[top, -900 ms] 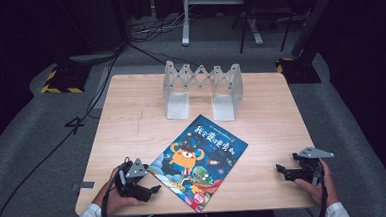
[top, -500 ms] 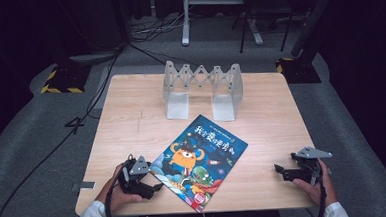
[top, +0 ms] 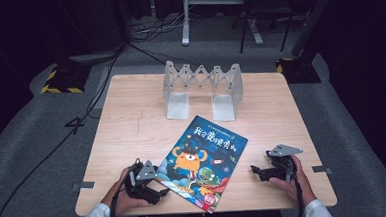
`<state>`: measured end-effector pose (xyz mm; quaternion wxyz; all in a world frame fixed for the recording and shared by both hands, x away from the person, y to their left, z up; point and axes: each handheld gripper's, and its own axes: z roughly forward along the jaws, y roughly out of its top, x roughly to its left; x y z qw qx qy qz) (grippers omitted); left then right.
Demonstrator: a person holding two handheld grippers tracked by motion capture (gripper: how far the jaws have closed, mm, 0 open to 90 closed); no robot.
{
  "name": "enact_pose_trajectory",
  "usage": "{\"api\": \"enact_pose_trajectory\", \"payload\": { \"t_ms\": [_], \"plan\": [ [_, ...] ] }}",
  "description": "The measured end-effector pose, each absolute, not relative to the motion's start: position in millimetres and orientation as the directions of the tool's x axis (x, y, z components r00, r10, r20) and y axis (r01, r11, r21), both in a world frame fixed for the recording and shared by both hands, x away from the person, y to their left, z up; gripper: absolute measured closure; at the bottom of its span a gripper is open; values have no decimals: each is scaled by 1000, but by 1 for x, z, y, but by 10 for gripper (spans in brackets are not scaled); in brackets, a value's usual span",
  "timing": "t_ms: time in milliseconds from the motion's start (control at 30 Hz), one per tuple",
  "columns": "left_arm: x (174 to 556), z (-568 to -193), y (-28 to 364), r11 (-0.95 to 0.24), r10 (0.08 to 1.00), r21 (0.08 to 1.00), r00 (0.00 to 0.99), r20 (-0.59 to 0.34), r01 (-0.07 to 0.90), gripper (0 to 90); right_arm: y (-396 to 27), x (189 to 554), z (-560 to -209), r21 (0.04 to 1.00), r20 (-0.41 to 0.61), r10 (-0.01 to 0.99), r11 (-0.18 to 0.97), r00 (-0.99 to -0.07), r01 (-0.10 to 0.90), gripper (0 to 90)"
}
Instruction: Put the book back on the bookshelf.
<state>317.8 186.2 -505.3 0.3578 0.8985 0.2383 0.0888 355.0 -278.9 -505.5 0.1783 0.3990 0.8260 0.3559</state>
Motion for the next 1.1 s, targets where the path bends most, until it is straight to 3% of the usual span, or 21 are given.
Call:
{"api": "enact_pose_trajectory", "payload": {
  "t_ms": [633, 1100],
  "plan": [
    [310, -504, 170, -651, 451, 676, 892, -19, 344, 110, -238, 374, -505, 722, -8, 739, 470, -674, 507, 91],
    [301, -500, 171, -677, 404, 663, 914, -29, 321, 228, -237, 391, -503, 705, -10, 734, 487, -679, 516, 86]
  ]
}}
